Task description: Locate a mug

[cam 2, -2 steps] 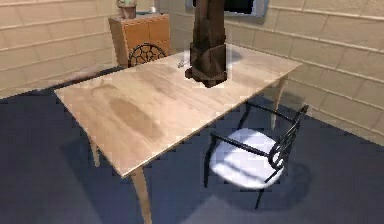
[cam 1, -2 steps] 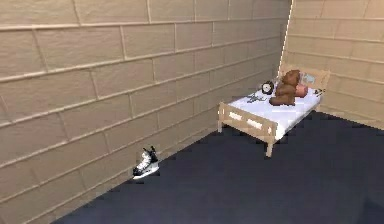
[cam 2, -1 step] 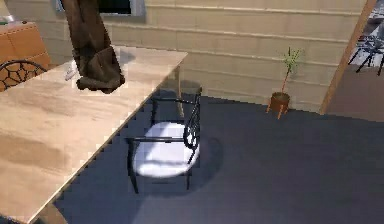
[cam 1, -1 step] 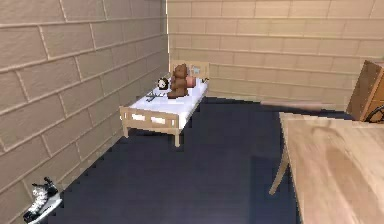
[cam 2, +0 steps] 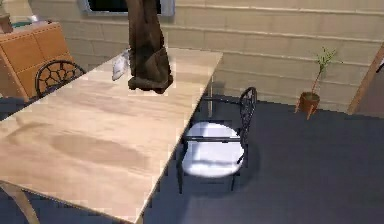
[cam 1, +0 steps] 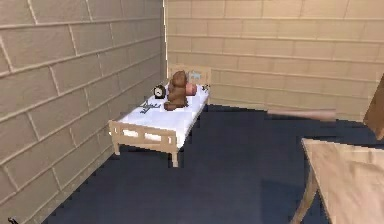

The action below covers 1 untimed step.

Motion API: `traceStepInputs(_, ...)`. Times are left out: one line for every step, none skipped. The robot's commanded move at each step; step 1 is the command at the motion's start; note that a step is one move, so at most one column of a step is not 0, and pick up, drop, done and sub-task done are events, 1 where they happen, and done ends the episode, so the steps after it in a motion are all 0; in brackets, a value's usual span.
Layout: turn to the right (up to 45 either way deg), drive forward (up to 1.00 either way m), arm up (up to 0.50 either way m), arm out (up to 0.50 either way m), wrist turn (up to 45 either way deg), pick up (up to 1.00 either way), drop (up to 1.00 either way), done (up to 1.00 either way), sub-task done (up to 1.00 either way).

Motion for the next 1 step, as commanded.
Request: traceStepInputs(15.0, 0.0, 0.0, 0.0, 0.0, 0.0, 0.0, 0.0, 0.0)
